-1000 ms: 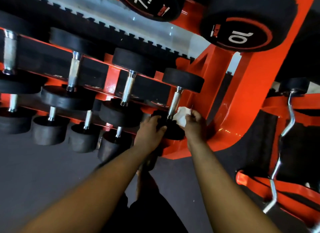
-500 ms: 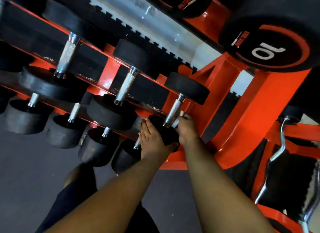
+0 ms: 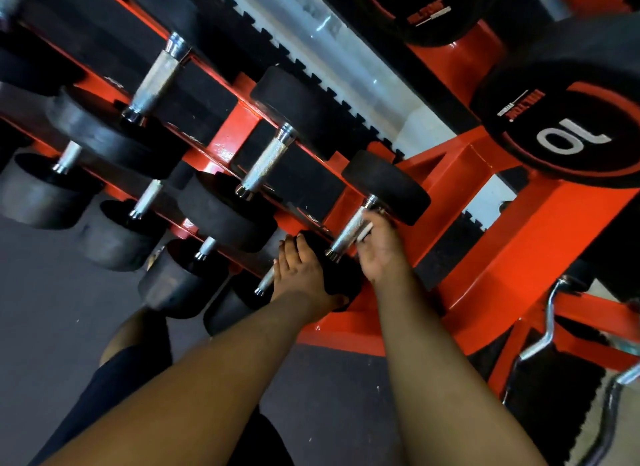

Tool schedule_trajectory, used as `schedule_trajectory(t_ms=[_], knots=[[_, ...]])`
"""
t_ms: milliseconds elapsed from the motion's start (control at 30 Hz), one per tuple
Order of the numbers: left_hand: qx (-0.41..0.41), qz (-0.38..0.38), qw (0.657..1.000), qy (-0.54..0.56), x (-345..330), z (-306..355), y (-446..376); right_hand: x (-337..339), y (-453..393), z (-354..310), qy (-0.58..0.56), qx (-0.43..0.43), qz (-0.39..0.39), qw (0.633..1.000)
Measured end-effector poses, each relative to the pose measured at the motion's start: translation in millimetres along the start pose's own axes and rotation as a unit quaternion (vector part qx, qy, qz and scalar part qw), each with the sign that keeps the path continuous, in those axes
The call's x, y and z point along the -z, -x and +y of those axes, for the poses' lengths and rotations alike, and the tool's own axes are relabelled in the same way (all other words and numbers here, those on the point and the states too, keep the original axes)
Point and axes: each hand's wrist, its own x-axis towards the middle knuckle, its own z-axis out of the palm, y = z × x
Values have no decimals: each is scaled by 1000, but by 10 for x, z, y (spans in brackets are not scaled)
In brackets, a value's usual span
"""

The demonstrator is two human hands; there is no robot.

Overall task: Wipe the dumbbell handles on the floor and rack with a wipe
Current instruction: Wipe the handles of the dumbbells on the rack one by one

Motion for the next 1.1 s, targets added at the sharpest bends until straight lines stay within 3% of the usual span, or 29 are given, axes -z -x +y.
schedule_trajectory(t_ms=[100, 167, 367, 467, 633, 767, 867, 1000, 1100], knots=[[1, -5, 1000, -7, 8, 15, 1, 3, -2, 95, 59, 15, 14, 998], [-2, -10, 1000, -6, 30, 15, 12, 37, 92, 231, 131, -23, -23, 991], [-14, -29, 999, -2, 56, -35, -34, 48, -45, -12, -11, -28, -53, 998], [-18, -36, 999, -10, 63, -44, -25, 44, -29, 87, 49, -54, -79, 994], [-20, -33, 999, -20, 33, -64, -55, -57, -46, -71, -15, -21, -70, 997], [-20, -31, 999, -21, 28, -60, -31, 33, -35, 66, 86, -53, -91, 991], [-16, -27, 999, -18, 17, -61, -51, -38, -61, -49, 25, -14, -73, 997], [-21, -25, 999, -17, 33, -56, -30, 13, 8, 158, 139, -45, -79, 986], [-23, -20, 999, -18, 35, -58, -15, 22, -21, 62, 77, -5, -60, 995]])
